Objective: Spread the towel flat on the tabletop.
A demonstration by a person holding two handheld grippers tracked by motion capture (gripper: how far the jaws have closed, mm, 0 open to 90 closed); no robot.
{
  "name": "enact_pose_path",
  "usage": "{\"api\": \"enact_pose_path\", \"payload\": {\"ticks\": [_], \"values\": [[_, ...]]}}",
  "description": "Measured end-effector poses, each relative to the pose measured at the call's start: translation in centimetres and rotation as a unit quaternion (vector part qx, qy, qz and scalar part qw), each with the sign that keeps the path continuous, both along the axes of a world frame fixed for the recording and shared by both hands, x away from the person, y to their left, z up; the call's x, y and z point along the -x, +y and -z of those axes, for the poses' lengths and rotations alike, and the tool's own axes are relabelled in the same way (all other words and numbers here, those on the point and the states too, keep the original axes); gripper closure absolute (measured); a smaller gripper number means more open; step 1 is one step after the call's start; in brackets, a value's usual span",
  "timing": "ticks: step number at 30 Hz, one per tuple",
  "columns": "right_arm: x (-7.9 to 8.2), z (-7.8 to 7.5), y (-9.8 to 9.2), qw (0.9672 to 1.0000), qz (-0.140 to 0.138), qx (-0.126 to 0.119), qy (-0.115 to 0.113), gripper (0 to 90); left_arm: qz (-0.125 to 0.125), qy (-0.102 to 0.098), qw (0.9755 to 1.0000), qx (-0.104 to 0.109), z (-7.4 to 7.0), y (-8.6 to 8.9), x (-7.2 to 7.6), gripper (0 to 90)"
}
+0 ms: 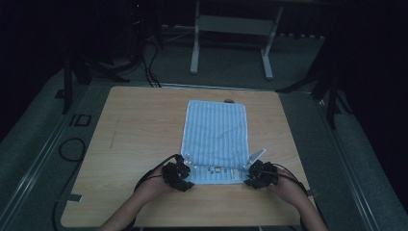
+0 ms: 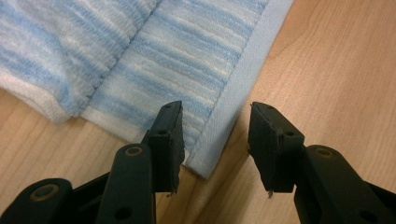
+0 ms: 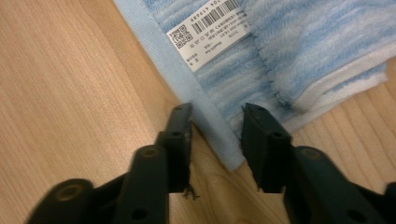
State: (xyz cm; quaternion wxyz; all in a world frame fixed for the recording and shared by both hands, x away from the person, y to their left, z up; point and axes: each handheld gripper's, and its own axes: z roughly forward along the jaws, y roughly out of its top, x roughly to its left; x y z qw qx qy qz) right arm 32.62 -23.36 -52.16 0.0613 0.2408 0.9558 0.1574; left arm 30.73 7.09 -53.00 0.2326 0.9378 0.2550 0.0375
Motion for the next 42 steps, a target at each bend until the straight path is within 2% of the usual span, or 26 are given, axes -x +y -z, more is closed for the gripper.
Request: {"api": "enact_pose_path", "payload": {"ticks": [1, 4, 5, 8, 9, 12, 13, 14, 15, 16, 18, 19, 20, 21, 23, 24, 25, 29, 31, 33, 37, 38, 39, 40, 41, 42], "values": [[-0.1, 0.0, 0.0, 1.0, 0.003, 0.002, -0.003, 77.6, -0.003, -0.009, 0.9999, -0.007, 0.0, 0.0, -0.1, 63.4], [-0.3, 0.0, 0.1, 0.9999, 0.007, 0.008, -0.006, 82.0, -0.014, -0.009, 0.9998, -0.011, -0.1, 0.0, -0.5, 80.3], [-0.4, -0.1, 0.3, 1.0, 0.003, 0.004, 0.004, 83.6, -0.028, 0.0, 0.9996, -0.005, -0.1, 0.0, -0.9, 83.7], [-0.4, -0.4, 0.4, 1.0, 0.002, 0.005, 0.001, 84.1, -0.029, -0.004, 0.9996, -0.007, -0.6, -0.1, -0.9, 85.4], [0.0, -1.3, 0.2, 1.0, -0.001, -0.005, -0.006, 84.1, -0.028, -0.005, 0.9996, 0.007, -1.4, 0.0, -0.5, 85.5], [0.6, -2.4, -0.1, 0.9998, -0.005, -0.013, -0.012, 84.1, -0.023, -0.014, 0.9996, 0.01, -2.5, 0.2, 0.2, 85.4], [1.5, -3.5, -0.3, 0.9996, -0.009, -0.02, -0.017, 84.0, -0.019, -0.01, 0.9995, 0.023, -3.4, 0.8, 0.9, 85.4], [1.5, -3.5, -0.3, 0.9996, -0.009, -0.02, -0.017, 84.0, -0.019, -0.01, 0.9995, 0.023, -3.4, 0.8, 0.9, 85.3], [2.7, -4.5, -0.6, 0.9991, -0.021, -0.028, -0.023, 83.9, -0.021, -0.015, 0.999, 0.035, -4.2, 1.3, 1.7, 85.3], [2.7, -4.5, -0.6, 0.9991, -0.021, -0.028, -0.023, 83.9, -0.021, -0.015, 0.999, 0.035, -4.2, 1.3, 1.7, 85.2], [4.0, -5.3, -0.8, 0.9984, -0.034, -0.037, -0.026, 83.7, -0.012, -0.01, 0.9988, 0.046, -4.9, 1.8, 2.8, 85.1], [5.5, -5.7, -1.0, 0.9978, -0.043, -0.044, -0.026, 83.3, 0.0, -0.001, 0.9986, 0.052, -5.2, 1.9, 4.0, 84.9], [5.5, -5.7, -1.0, 0.9978, -0.043, -0.044, -0.026, 83.3, 0.0, -0.001, 0.9986, 0.052, -5.2, 1.9, 4.0, 84.8], [6.8, -5.7, -1.2, 0.9975, -0.046, -0.047, -0.025, 83.2, 0.01, 0.008, 0.9986, 0.051, -5.0, 1.8, 5.3, 84.7], [7.3, -5.6, -1.3, 0.9974, -0.047, -0.048, -0.023, 83.2, 0.01, 0.008, 0.9986, 0.051, -5.0, 1.8, 5.3, 84.6], [8.4, -4.9, -1.4, 0.9977, -0.052, -0.038, -0.02, 82.9, 0.024, 0.031, 0.9979, 0.052, -4.1, 1.5, 6.9, 84.4], [8.4, -4.9, -1.4, 0.9977, -0.052, -0.038, -0.02, 82.9, 0.024, 0.031, 0.9979, 0.052, -4.1, 1.5, 6.9, 84.3], [10.0, -3.5, -1.7, 0.998, -0.053, -0.032, 0.015, 82.4, 0.037, 0.048, 0.997, 0.048, -2.9, 1.1, 8.1, 83.8], [10.6, -2.8, -1.8, 0.9977, -0.056, -0.026, 0.027, 81.2, 0.043, 0.063, 0.9956, 0.054, -2.1, 0.7, 8.8, 83.7], [11.0, -2.1, -2.0, 0.9976, -0.05, -0.02, 0.043, 81.2, 0.062, 0.074, 0.9942, 0.048, -1.5, 0.4, 9.3, 83.7], [11.8, -1.2, -1.9, 0.9964, -0.06, -0.001, 0.061, 79.7, 0.073, 0.099, 0.9915, 0.041, -0.6, -0.1, 9.8, 81.7], [12.0, -1.0, -1.9, 0.9957, -0.063, 0.0, 0.067, 77.3, 0.073, 0.099, 0.9915, 0.041, -0.6, -0.1, 9.8, 79.2], [12.0, -1.0, -1.9, 0.9957, -0.063, 0.0, 0.067, 77.3, 0.078, 0.108, 0.9901, 0.043, -0.5, -0.2, 9.9, 79.2], [12.2, -1.0, -1.9, 0.995, -0.068, 0.006, 0.073, 72.1, 0.081, 0.111, 0.9894, 0.046, -0.7, -0.2, 10.0, 74.8], [12.2, -1.0, -1.9, 0.995, -0.068, 0.006, 0.073, 72.1, 0.081, 0.111, 0.9894, 0.046, -0.7, -0.2, 10.0, 71.7], [12.2, -1.4, -2.4, 0.9942, -0.067, 0.006, 0.083, 64.6, 0.08, 0.113, 0.9887, 0.057, -1.2, 0.0, 9.9, 60.0]]}}
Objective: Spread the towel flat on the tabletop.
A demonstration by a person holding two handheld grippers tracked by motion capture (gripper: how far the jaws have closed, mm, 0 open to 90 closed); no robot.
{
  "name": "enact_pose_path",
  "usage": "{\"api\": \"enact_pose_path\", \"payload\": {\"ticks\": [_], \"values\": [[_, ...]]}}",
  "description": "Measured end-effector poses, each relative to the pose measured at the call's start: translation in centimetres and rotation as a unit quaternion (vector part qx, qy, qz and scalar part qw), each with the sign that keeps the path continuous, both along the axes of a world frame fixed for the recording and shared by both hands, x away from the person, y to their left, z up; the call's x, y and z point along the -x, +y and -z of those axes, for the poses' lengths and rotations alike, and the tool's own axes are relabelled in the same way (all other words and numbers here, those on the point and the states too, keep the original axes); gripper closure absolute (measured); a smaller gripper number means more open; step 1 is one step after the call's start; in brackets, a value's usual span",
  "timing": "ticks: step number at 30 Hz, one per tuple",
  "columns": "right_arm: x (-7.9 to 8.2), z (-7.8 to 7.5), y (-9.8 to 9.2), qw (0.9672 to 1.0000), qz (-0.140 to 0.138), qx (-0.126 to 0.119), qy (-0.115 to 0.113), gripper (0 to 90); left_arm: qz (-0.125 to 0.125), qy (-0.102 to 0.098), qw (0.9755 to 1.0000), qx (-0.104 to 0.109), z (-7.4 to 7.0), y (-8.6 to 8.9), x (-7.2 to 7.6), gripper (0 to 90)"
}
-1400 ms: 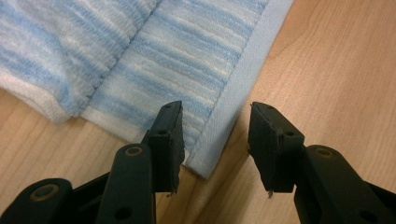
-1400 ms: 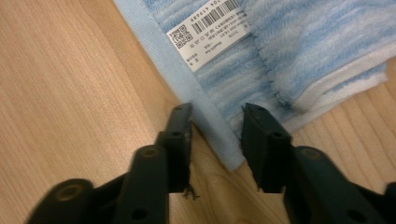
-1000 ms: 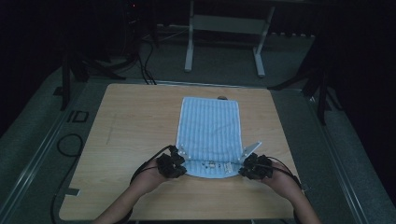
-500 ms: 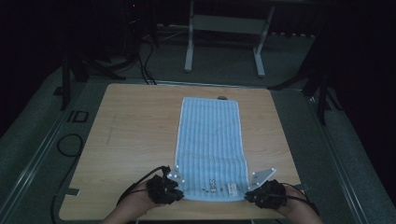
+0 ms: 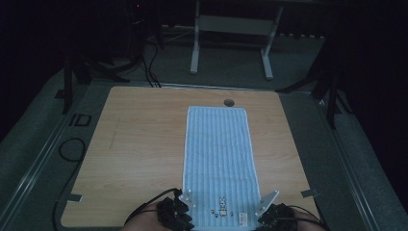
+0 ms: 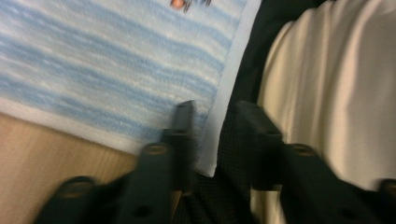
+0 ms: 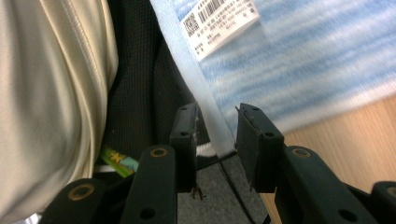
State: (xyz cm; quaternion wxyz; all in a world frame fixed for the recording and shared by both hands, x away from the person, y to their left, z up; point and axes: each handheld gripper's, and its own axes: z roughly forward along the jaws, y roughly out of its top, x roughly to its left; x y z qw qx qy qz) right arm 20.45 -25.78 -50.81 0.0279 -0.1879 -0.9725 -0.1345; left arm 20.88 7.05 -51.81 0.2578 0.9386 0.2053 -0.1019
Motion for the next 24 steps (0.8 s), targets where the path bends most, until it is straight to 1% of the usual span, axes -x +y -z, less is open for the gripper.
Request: {"api": "enact_pose_path", "payload": {"ticks": [1, 2, 3, 4, 5, 6, 7, 8, 9, 10, 11, 12, 13, 14, 15, 16, 17, 18, 19, 20, 21, 22, 23, 24], "values": [[-0.1, -0.3, -0.2, 1.0, -0.001, -0.007, -0.003, 61.5, -0.019, -0.012, 0.9997, 0.008, -0.8, 0.3, -0.4, 58.1], [-0.1, -0.3, -0.2, 1.0, -0.001, -0.007, -0.003, 61.5, -0.019, -0.012, 0.9997, 0.008, -0.8, 0.3, -0.4, 57.7], [-0.6, -1.3, -0.7, 0.9996, -0.003, -0.017, -0.02, 58.0, -0.022, -0.02, 0.9995, 0.01, -1.2, 0.6, -0.8, 53.6], [-1.1, -1.8, -0.9, 0.9992, 0.004, -0.028, -0.028, 57.0, -0.037, -0.044, 0.9983, 0.005, -2.0, 1.0, -1.7, 50.9], [-1.7, -2.2, -1.1, 0.9987, 0.014, -0.037, -0.033, 56.5, -0.042, -0.054, 0.9976, 0.007, -2.3, 1.2, -2.2, 50.8], [-2.5, -2.6, -1.3, 0.9979, 0.022, -0.044, -0.043, 56.0, -0.051, -0.054, 0.9971, 0.013, -2.5, 1.4, -2.8, 50.7], [-3.3, -2.9, -1.4, 0.997, 0.03, -0.047, -0.054, 54.5, -0.058, -0.059, 0.9965, 0.012, -2.7, 1.6, -3.4, 50.3], [-4.1, -3.1, -1.5, 0.9963, 0.032, -0.054, -0.059, 54.3, -0.064, -0.072, 0.9954, 0.009, -2.8, 1.6, -3.9, 48.7], [-4.9, -3.2, -1.5, 0.9956, 0.033, -0.06, -0.063, 53.6, -0.064, -0.072, 0.9954, 0.009, -2.8, 1.6, -3.9, 48.7], [-5.7, -3.3, -1.5, 0.9944, 0.034, -0.067, -0.074, 52.8, -0.077, -0.088, 0.9931, 0.012, -2.8, 1.7, -5.2, 48.7], [-6.5, -3.4, -1.4, 0.9933, 0.033, -0.075, -0.081, 52.9, -0.09, -0.093, 0.9915, 0.009, -2.7, 1.7, -5.9, 48.7], [-7.3, -3.4, -1.2, 0.9928, 0.033, -0.082, -0.081, 53.1, -0.098, -0.096, 0.9905, 0.007, -2.5, 1.7, -6.5, 48.7], [-7.3, -3.4, -1.2, 0.9928, 0.033, -0.082, -0.081, 53.1, -0.098, -0.096, 0.9905, 0.007, -2.5, 1.7, -6.5, 48.8], [-8.6, -3.3, -0.7, 0.9911, 0.032, -0.09, -0.092, 53.2, -0.103, -0.097, 0.9899, 0.0, -2.0, 1.5, -7.6, 48.9], [-9.2, -3.1, -0.4, 0.9912, 0.029, -0.094, -0.088, 53.2, -0.103, -0.097, 0.9899, 0.0, -2.0, 1.5, -7.6, 48.8], [-9.7, -2.9, 0.0, 0.9908, 0.027, -0.094, -0.093, 53.2, -0.108, -0.097, 0.9894, -0.002, -1.3, 1.3, -8.5, 48.9], [-9.7, -2.9, 0.0, 0.9908, 0.027, -0.094, -0.093, 53.2, -0.108, -0.097, 0.9894, -0.002, -1.3, 1.3, -8.5, 48.8], [-10.8, -2.1, 0.7, 0.9913, 0.032, -0.087, -0.093, 52.5, -0.112, -0.097, 0.989, -0.011, -0.7, 1.1, -9.3, 48.8], [-10.8, -2.1, 0.7, 0.9913, 0.032, -0.087, -0.093, 52.5, -0.112, -0.097, 0.989, -0.011, -0.7, 1.1, -9.3, 48.8], [-11.7, -1.2, 1.2, 0.9918, 0.031, -0.083, -0.091, 52.4, -0.112, -0.094, 0.9892, -0.012, 0.0, 0.8, -9.8, 48.8], [-11.7, -1.2, 1.2, 0.9918, 0.031, -0.083, -0.091, 52.4, -0.112, -0.094, 0.9892, -0.012, 0.0, 0.8, -9.8, 48.8], [-12.4, -0.3, 1.6, 0.9927, 0.032, -0.079, -0.085, 51.8, -0.112, -0.091, 0.9895, -0.011, 0.6, 0.8, -10.3, 48.8], [-12.4, -0.3, 1.6, 0.9927, 0.032, -0.079, -0.085, 51.8, -0.112, -0.091, 0.9895, -0.011, 0.6, 0.8, -10.3, 48.8], [-12.9, 0.4, 1.8, 0.9934, 0.036, -0.072, -0.081, 51.2, -0.11, -0.082, 0.9905, -0.014, 1.1, 0.7, -10.6, 48.8]]}}
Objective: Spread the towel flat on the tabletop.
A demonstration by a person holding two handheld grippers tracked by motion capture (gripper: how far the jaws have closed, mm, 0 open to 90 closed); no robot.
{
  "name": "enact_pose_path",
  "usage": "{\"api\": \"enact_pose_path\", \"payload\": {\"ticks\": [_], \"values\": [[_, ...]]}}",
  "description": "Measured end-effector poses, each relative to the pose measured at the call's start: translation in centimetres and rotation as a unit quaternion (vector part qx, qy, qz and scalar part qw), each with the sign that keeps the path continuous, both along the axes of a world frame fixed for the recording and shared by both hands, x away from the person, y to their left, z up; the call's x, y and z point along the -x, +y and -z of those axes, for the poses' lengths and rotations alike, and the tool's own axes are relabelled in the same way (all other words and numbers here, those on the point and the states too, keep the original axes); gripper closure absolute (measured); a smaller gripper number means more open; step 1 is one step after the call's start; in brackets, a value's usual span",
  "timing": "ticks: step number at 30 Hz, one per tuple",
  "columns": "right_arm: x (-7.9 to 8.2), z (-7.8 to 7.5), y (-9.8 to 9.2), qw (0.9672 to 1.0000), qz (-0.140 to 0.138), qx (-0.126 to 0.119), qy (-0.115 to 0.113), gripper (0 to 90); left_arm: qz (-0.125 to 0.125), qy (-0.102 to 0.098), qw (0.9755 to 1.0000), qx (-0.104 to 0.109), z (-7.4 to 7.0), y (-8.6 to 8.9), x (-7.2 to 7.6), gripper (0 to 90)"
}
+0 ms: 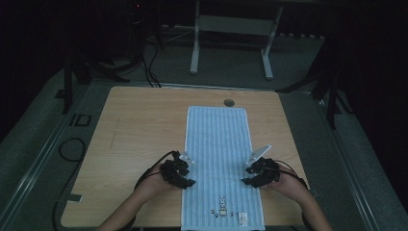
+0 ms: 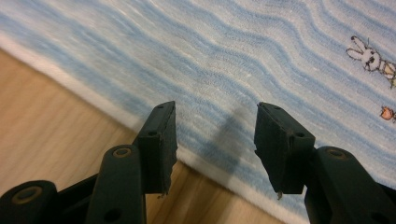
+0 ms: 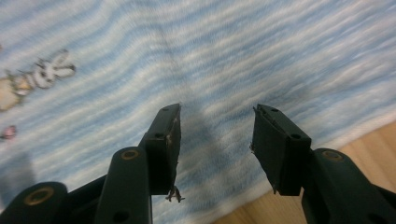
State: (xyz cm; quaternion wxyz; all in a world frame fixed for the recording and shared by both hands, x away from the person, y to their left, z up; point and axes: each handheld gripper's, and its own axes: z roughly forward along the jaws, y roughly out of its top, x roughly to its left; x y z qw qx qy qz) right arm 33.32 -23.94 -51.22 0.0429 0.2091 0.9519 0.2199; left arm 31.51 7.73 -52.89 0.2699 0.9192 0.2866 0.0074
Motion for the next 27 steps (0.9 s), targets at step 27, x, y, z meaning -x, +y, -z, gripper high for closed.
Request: {"api": "enact_pose_path", "payload": {"ticks": [27], "values": [[2.6, 1.6, -3.9, 0.9988, 0.048, 0.01, -0.005, 43.0, 0.038, -0.001, 0.9993, 0.001, 0.4, -3.3, 1.5, 45.8]]}}
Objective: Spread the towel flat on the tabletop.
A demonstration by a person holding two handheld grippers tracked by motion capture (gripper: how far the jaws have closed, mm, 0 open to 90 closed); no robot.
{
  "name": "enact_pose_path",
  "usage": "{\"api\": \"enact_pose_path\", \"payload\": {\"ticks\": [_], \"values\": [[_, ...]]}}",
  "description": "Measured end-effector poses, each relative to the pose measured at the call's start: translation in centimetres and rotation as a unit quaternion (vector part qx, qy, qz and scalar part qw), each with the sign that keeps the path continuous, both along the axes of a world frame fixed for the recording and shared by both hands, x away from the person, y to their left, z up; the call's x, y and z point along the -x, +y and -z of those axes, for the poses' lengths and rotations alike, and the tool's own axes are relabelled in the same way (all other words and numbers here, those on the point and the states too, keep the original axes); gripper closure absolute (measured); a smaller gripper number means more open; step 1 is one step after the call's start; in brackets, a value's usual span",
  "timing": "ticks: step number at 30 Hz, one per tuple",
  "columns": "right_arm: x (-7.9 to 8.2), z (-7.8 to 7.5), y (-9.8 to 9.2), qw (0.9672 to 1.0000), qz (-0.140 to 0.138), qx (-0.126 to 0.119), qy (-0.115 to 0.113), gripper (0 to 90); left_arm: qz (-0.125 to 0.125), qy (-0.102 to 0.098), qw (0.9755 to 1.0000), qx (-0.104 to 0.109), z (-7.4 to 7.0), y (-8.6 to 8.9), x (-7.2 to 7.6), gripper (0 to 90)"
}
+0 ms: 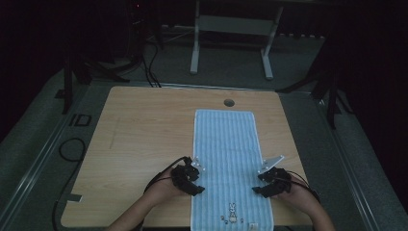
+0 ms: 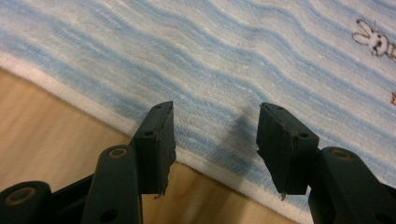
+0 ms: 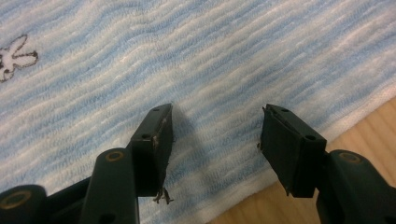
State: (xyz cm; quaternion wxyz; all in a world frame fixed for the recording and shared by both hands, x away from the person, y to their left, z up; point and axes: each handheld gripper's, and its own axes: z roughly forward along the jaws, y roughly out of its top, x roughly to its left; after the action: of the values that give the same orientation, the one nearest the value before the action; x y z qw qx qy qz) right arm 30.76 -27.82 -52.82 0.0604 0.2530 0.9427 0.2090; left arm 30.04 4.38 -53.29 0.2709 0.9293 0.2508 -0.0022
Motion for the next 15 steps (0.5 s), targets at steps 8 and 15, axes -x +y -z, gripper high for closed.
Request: {"api": "enact_pose_path", "payload": {"ticks": [8, 15], "values": [[0.2, -0.4, -0.2, 0.9999, -0.005, 0.008, 0.007, 41.7, 0.003, 0.003, 1.0, -0.008, -0.7, 0.2, 0.5, 40.7], [-1.5, -2.7, -1.3, 0.9998, 0.012, -0.002, -0.013, 42.5, -0.067, -0.011, 0.9977, -0.01, -2.4, 2.9, -2.8, 39.3]]}}
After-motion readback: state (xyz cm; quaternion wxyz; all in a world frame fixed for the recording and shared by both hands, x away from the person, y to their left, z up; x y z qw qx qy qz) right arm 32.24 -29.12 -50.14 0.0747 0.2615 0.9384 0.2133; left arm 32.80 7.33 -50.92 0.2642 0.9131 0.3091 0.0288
